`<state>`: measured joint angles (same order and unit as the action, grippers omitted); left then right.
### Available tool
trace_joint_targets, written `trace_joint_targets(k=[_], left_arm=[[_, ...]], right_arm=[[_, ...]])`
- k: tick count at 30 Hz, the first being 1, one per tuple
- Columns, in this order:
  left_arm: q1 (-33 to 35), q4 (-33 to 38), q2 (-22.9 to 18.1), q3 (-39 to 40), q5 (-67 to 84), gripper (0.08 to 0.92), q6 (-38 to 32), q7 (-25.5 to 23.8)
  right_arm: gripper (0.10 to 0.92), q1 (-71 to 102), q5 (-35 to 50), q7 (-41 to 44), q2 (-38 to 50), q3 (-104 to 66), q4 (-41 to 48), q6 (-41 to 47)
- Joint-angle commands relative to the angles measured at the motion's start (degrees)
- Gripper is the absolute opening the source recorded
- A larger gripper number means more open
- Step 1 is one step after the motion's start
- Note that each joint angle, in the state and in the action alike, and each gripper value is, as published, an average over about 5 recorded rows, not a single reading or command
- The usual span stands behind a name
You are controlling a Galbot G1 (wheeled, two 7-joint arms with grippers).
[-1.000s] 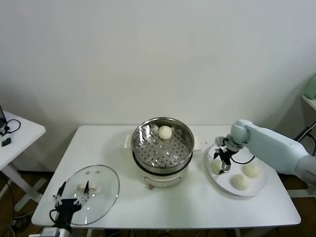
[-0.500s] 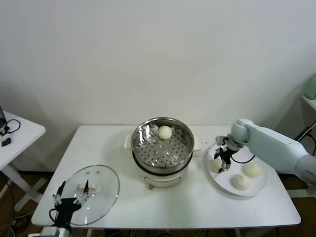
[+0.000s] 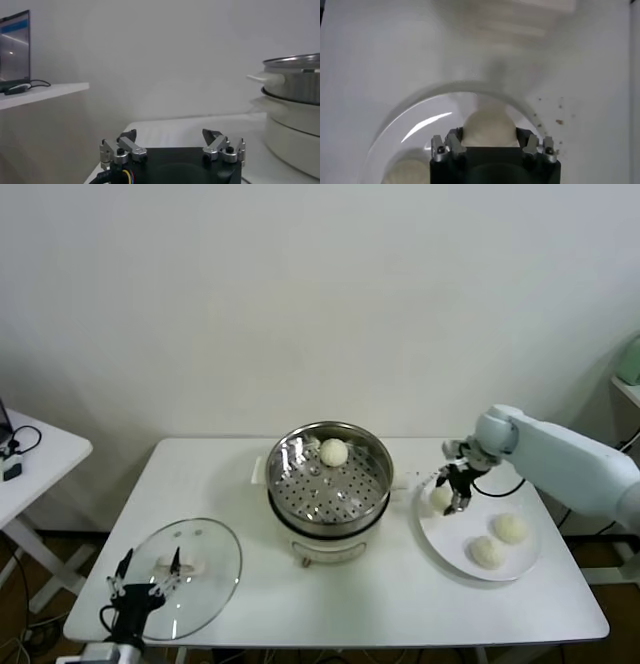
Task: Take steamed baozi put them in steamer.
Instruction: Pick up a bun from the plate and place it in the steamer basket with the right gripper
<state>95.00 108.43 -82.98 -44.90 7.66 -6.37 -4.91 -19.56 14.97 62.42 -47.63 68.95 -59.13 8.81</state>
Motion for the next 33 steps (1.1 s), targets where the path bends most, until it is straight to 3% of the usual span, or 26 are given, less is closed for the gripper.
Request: trace_joint_targets(k=[1,7,12,24,33], left_arm=[[0.08,0.44,-0.08,0.25,-0.14,0.823,0.01,-0.09],[0.08,1.93,0.17,0.57,-0.12,0.823,0.47,-0.15],[0.01,2.36,0.40,1.06,-0.23,0.823,0.41,-0.07],[0.53,2.77,0.89,1.48,0.49,0.823,0.60,0.23],[1.02,3.36,1.44,0.52,1.22,0.823,1.39,0.88]], right_arm=[[0.704,-23.54,18.47,0.08,-0.09,15.64,-4.97,1.10],[0.704,-30.07,28.50,-1.09,-4.14,19.14,-7.92,3.28],[0.704,-29.63,32.02,-2.77,-8.89,18.62,-9.15,5.08],[0.702,-16.46,29.93,-6.28,-27.22,12.79,-0.80,7.01],[0.704,-11.12,26.60,-5.86,-33.56,12.30,6.73,6.06]])
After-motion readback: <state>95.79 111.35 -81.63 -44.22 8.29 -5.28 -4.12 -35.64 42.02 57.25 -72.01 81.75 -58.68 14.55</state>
